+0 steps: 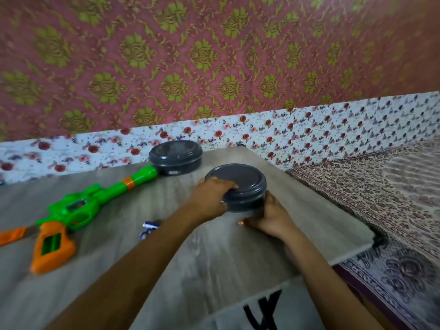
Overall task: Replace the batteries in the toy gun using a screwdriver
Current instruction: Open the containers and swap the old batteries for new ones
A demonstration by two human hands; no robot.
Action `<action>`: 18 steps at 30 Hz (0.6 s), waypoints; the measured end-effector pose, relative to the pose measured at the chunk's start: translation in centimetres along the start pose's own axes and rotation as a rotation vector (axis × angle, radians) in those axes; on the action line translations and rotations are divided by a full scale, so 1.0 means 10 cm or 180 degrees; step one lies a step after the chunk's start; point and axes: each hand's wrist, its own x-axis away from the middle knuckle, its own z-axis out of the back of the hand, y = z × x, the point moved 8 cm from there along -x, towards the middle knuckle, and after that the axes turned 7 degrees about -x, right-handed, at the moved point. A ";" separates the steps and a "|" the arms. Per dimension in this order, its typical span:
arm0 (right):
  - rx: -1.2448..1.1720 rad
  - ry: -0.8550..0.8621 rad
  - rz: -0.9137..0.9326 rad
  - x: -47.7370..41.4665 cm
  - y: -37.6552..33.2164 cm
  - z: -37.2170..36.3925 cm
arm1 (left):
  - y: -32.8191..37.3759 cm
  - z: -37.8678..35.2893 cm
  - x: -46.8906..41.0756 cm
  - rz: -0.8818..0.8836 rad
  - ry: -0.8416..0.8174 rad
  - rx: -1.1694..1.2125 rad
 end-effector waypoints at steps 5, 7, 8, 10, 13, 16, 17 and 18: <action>0.0074 0.0230 0.0000 0.46 -0.01 -0.09 | 0.19 0.14 0.50 -0.0190 0.0044 0.0080; 0.0123 0.0330 -0.0011 0.57 -0.04 -0.11 | 0.25 0.17 0.62 -0.0285 0.0057 0.0119; 0.0142 0.0385 -0.0003 0.61 -0.05 -0.11 | 0.26 0.16 0.66 -0.0295 0.0014 0.0218; 0.0156 0.0455 0.0013 0.68 -0.09 -0.11 | 0.28 0.16 0.71 -0.0258 -0.0126 0.0397; 0.0135 0.0450 0.0026 0.72 -0.12 -0.08 | 0.29 0.19 0.68 -0.0227 -0.0134 0.0009; 0.0086 0.0420 0.0044 0.73 -0.13 -0.06 | 0.33 0.23 0.63 -0.0419 -0.0114 -0.0587; 0.0058 0.0427 0.0031 0.73 -0.12 -0.05 | 0.35 0.23 0.61 -0.0545 -0.0139 -0.0734; 0.0024 0.0434 0.0017 0.73 -0.11 -0.05 | 0.37 0.23 0.59 -0.0661 -0.0152 -0.0844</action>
